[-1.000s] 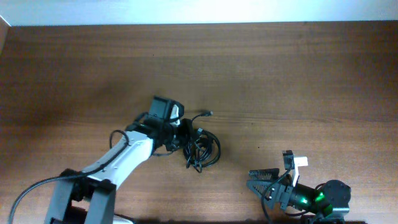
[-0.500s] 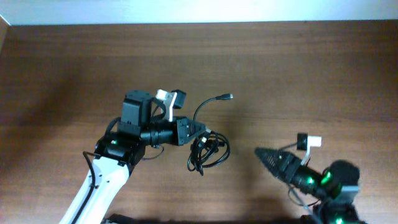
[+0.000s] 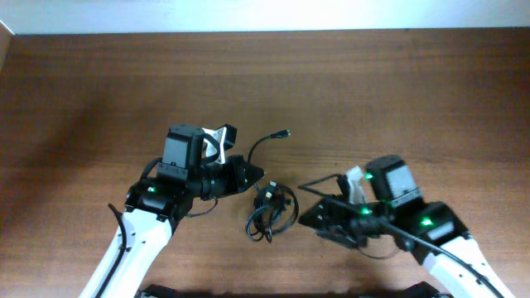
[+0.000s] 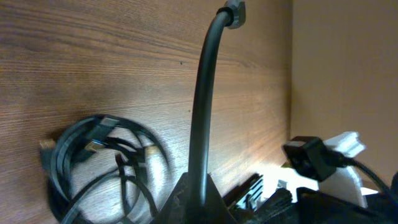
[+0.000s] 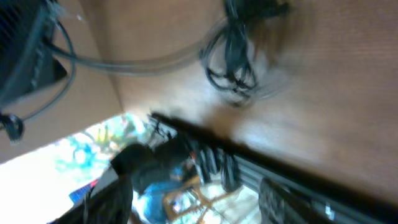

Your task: Untangle cables

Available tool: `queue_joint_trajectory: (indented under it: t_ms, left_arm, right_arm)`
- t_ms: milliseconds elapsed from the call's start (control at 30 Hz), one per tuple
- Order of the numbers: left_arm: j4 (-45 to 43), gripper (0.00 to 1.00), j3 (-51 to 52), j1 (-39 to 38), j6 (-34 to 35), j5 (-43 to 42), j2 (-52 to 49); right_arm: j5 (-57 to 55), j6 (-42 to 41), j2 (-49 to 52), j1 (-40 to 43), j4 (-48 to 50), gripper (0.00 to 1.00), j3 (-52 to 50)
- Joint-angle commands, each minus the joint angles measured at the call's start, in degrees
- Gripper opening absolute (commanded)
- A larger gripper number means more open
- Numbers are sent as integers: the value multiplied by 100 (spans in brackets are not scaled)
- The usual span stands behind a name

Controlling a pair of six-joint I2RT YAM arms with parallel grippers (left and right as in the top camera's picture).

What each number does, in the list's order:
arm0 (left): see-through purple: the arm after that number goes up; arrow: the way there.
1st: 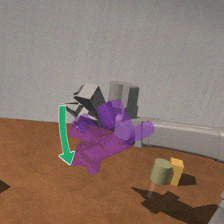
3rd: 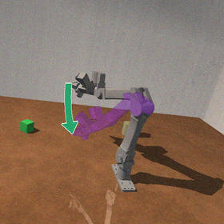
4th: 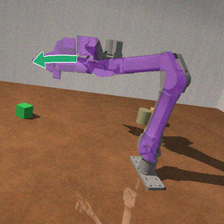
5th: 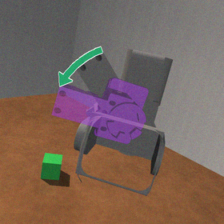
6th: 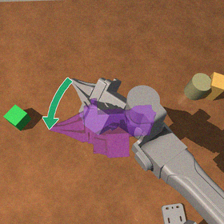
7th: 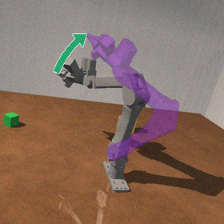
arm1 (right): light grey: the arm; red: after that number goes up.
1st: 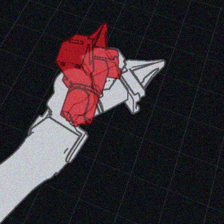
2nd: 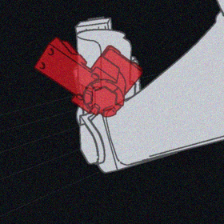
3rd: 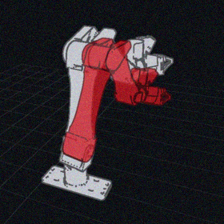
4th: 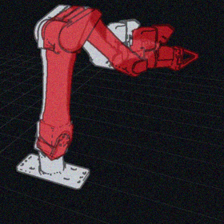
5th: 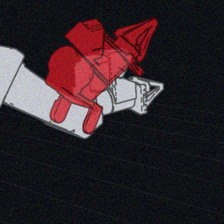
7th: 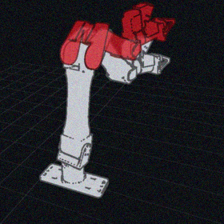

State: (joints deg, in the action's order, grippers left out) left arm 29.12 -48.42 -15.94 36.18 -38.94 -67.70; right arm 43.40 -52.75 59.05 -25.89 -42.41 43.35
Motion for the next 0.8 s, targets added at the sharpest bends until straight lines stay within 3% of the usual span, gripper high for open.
queue_joint_trajectory:
  t_ms: [0,100,233,300,367,400,433,467,500,533,567,633,667,700,767]
  left_arm:
    - [-127,0,-101,9,525,-24,72]
    - [-197,0,-101,9,623,-22,70]
    - [-44,0,-101,92,623,358,72]
    - [350,0,-101,361,623,1110,70]
    - [1113,1,-101,684,627,2608,70]
    - [1403,6,-101,809,627,3176,70]
    - [1609,17,-101,920,627,3434,70]
    - [1679,38,-101,964,625,3425,70]
    - [1818,71,-101,984,625,3403,70]
    - [1921,91,-101,981,625,3355,70]
    - [2035,99,-101,981,623,3141,70]
    - [2188,99,-101,966,570,2522,70]
    - [2260,99,-101,966,0,1751,70]
    - [2282,99,-101,966,-339,1381,70]
    - [2459,97,-101,964,-501,935,70]
  right_arm:
    - [-951,-1657,260,-879,844,60,68]
    - [-1934,-2024,485,-1510,1049,59,68]
    - [-2645,-2020,638,-1578,496,58,68]
    - [-2916,-2017,785,-1578,170,59,68]
    - [-2916,-2013,990,-1578,-24,58,68]
    - [-2920,-2013,1128,-1578,-72,59,68]
    - [-2931,-2015,1244,-1578,-66,59,68]
    - [-2931,-2015,1331,-1578,-44,59,68]
    - [-2929,-2017,1486,-1578,-13,59,68]
    - [-2922,-2015,1589,-1578,-15,58,68]
    - [-2909,-2011,1681,-1578,-28,58,68]
    - [-2942,-1685,1722,-1530,-28,57,70]
    - [-2944,-1224,1622,-1300,-87,50,87]
    - [-2924,-1106,1486,-1104,-225,50,118]
    - [-2922,-883,1034,-599,-595,50,243]
